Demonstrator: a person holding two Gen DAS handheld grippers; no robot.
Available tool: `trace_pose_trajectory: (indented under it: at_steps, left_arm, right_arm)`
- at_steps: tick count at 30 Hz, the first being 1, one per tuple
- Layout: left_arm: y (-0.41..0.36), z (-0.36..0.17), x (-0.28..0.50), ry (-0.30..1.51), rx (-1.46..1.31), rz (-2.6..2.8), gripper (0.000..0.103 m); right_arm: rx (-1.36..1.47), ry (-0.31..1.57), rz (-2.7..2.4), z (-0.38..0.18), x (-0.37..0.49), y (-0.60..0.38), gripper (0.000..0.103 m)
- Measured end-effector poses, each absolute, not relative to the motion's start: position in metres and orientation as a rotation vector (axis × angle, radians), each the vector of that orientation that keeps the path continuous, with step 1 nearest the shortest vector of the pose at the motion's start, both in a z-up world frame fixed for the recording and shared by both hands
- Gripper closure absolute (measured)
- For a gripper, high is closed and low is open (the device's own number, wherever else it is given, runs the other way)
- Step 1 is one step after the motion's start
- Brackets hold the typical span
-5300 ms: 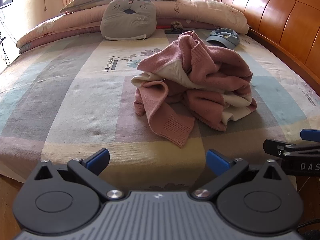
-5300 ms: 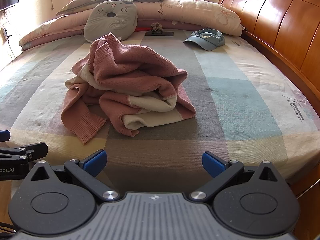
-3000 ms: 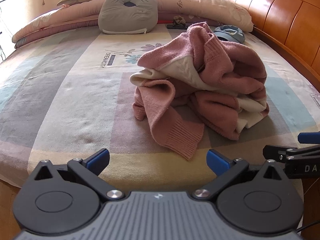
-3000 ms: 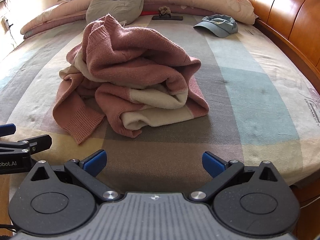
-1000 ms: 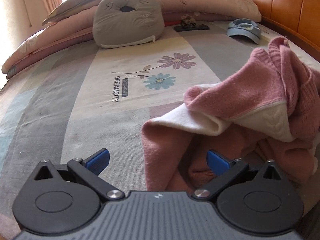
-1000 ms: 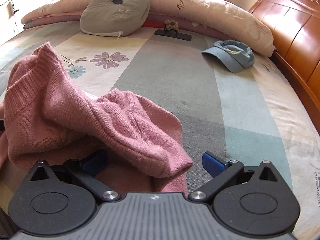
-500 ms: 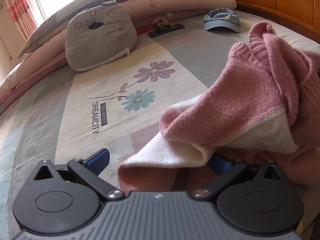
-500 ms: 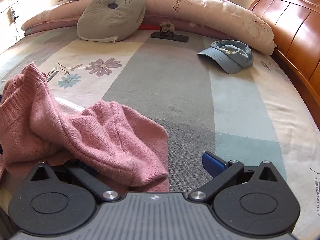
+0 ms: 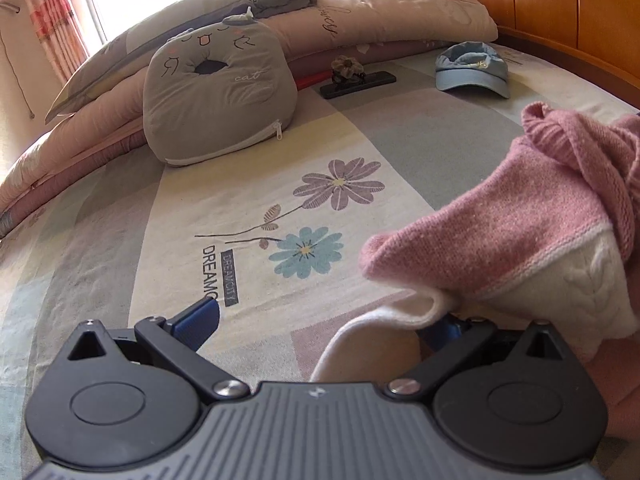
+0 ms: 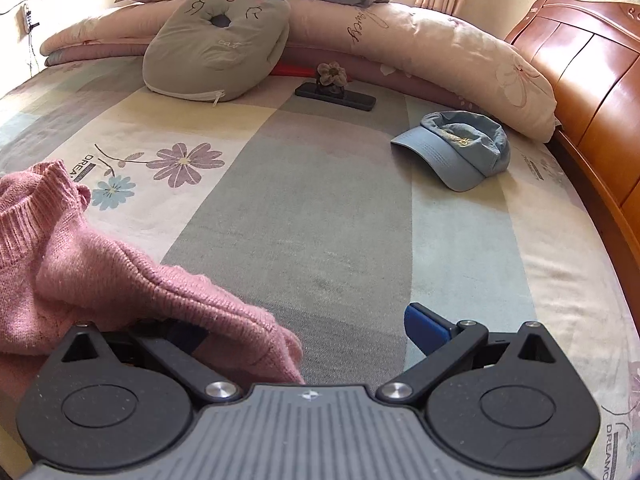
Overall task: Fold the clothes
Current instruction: 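Reach the right tool into the sweater and grasp a pink sleeve, then lift the sleeve with the right tool and pull it out straight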
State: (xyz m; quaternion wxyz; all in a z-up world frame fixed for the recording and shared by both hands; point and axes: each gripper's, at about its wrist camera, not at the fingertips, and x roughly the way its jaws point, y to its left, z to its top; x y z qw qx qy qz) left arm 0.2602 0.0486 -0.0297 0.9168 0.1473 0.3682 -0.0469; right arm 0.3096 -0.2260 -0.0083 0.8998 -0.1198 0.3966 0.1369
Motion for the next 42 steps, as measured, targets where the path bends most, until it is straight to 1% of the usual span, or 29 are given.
trace_pose_trajectory:
  at_steps: [11, 15, 22, 33, 34, 35, 36, 37, 38, 39, 40, 41, 42]
  left_arm:
    - [0.065, -0.050, 0.325, 0.835, 0.317, -0.003, 0.000]
    - [0.076, -0.051, 0.331, 0.861, 0.252, 0.003, 0.001]
    - [0.087, -0.046, 0.310, 0.867, 0.162, -0.090, 0.001]
    - [0.066, -0.054, 0.262, 0.886, 0.220, -0.171, 0.001]
    - [0.064, -0.055, 0.258, 0.888, 0.226, -0.178, 0.001]
    - [0.062, -0.056, 0.253, 0.889, 0.231, -0.186, 0.001]
    - [0.060, -0.056, 0.250, 0.891, 0.236, -0.192, 0.001]
    - [0.059, -0.056, 0.249, 0.893, 0.237, -0.193, 0.001]
    - [0.058, -0.056, 0.248, 0.891, 0.242, -0.191, 0.001]
    - [0.056, -0.055, 0.247, 0.889, 0.247, -0.190, 0.001]
    - [0.055, -0.054, 0.247, 0.886, 0.249, -0.188, 0.001]
    - [0.054, -0.053, 0.247, 0.884, 0.250, -0.187, 0.001]
    - [0.054, -0.052, 0.247, 0.882, 0.252, -0.185, 0.001]
  right_arm:
    - [-0.200, 0.861, 0.190, -0.026, 0.394, -0.234, 0.000]
    - [-0.148, 0.915, 0.171, -0.035, 0.410, -0.244, 0.000]
    - [-0.008, 0.978, 0.331, -0.033, 0.382, -0.262, 0.000]
    - [0.254, 1.000, 0.469, -0.051, 0.341, -0.298, 0.001]
    - [0.279, 0.992, 0.483, -0.051, 0.338, -0.300, 0.004]
    - [0.297, 0.988, 0.490, -0.052, 0.337, -0.302, 0.010]
    - [0.311, 0.987, 0.497, -0.052, 0.336, -0.303, 0.022]
    - [0.320, 0.991, 0.503, -0.053, 0.337, -0.303, 0.029]
    - [0.330, 0.994, 0.508, -0.055, 0.337, -0.304, 0.041]
    - [0.340, 0.997, 0.510, -0.056, 0.338, -0.305, 0.051]
    - [0.349, 1.000, 0.506, -0.058, 0.339, -0.306, 0.055]
    - [0.357, 1.003, 0.501, -0.059, 0.340, -0.306, 0.065]
    - [0.364, 1.003, 0.496, -0.061, 0.340, -0.307, 0.084]
